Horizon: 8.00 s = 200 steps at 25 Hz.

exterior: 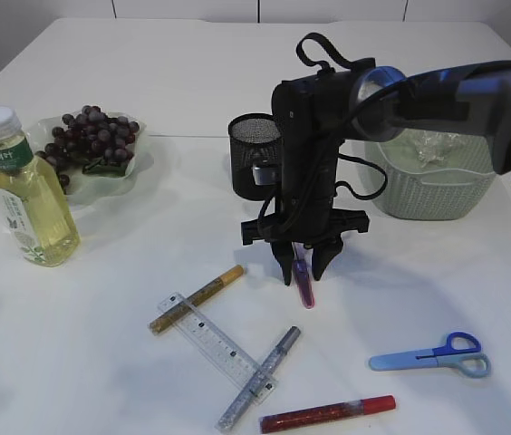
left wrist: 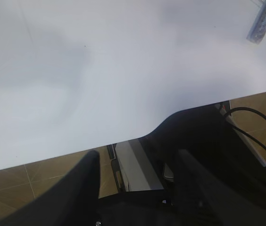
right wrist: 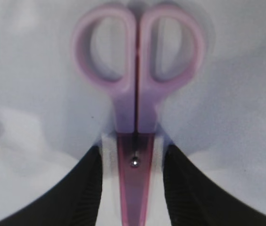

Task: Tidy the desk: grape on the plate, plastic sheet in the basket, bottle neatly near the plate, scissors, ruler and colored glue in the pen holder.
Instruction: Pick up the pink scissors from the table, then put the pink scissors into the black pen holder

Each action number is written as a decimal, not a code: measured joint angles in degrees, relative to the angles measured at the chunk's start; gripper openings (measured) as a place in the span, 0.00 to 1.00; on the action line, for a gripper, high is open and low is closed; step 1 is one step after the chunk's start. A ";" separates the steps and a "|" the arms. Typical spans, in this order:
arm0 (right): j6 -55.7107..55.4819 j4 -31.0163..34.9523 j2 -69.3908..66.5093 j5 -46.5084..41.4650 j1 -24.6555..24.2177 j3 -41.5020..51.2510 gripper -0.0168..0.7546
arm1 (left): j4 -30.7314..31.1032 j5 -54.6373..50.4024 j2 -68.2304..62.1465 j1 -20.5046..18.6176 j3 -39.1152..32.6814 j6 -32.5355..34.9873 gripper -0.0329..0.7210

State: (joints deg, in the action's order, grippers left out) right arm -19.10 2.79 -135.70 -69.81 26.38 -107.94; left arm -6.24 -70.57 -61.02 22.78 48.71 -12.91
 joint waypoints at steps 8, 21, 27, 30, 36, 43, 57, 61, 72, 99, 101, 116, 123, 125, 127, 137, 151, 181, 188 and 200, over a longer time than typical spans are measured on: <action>0.10 0.00 0.00 0.00 0.00 0.00 0.44 | 0.00 0.00 0.00 0.00 0.00 0.00 0.54; 0.10 -0.34 0.00 0.00 0.00 0.00 0.26 | -0.71 0.00 0.00 0.00 0.00 0.10 0.54; 0.10 -0.44 0.00 0.00 0.00 0.00 0.26 | -0.71 0.00 0.00 0.00 0.00 0.10 0.54; 0.10 -0.44 0.00 0.00 0.00 0.00 0.26 | -0.71 0.00 0.00 0.00 0.00 0.10 0.54; 0.12 -0.44 0.00 0.00 0.00 -0.13 0.25 | -0.71 0.00 0.00 0.00 0.00 0.10 0.54; 0.12 -0.44 0.00 0.00 0.00 -0.13 0.25 | -0.76 0.00 0.00 0.00 0.00 0.10 0.54; 1.22 -2.35 1.14 0.09 1.61 -0.13 0.25 | -0.91 0.00 0.00 0.00 0.00 0.10 0.54; 1.22 -2.79 1.74 0.09 1.61 -0.13 0.25 | -0.91 0.00 0.00 0.00 0.00 0.10 0.54; 3.26 -5.41 4.63 0.09 3.84 -0.13 0.25 | -0.91 0.00 0.00 0.00 0.00 0.10 0.54; 11.81 -14.06 24.95 19.55 5.48 17.36 0.25 | -1.81 0.00 0.00 0.00 0.12 0.10 0.54; 11.81 -15.53 27.69 25.59 5.48 21.41 0.25 | -1.81 0.00 0.00 0.00 0.12 0.10 0.54; 11.71 -20.50 30.48 55.54 4.27 26.29 0.25 | -1.86 0.00 0.00 0.00 0.12 0.10 0.53; 11.71 -21.01 30.02 67.66 1.58 26.29 0.25 | -1.86 0.00 0.00 0.00 0.12 0.10 0.53; 11.71 -21.01 29.48 70.48 0.69 26.29 0.25 | -1.95 0.00 0.00 0.00 0.12 0.10 0.53; 11.71 -21.01 28.43 73.38 -0.04 26.29 0.25 | -1.95 0.00 0.00 0.00 0.12 0.10 0.53; 11.71 -20.44 21.03 85.27 -2.68 26.13 0.25 | -1.95 0.00 0.00 0.00 0.12 0.10 0.52; 13.96 -20.44 13.50 87.50 -3.83 21.73 0.25 | -1.95 0.00 0.00 0.00 0.12 0.10 0.52; 14.54 -19.89 8.67 90.24 -5.00 20.29 0.25 | -1.95 0.00 0.00 0.00 0.12 0.10 0.52; 14.54 -19.89 8.67 90.24 -5.00 20.29 0.25 | -1.95 0.00 0.00 0.00 0.12 0.10 0.52; 14.54 -19.89 8.63 89.42 -5.00 20.29 0.25 | -1.95 0.00 0.00 0.00 0.12 0.10 0.52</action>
State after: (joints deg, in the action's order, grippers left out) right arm -4.56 -17.10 -127.07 19.60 21.38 -87.64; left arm -8.19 -70.57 -61.02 22.78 48.83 -12.82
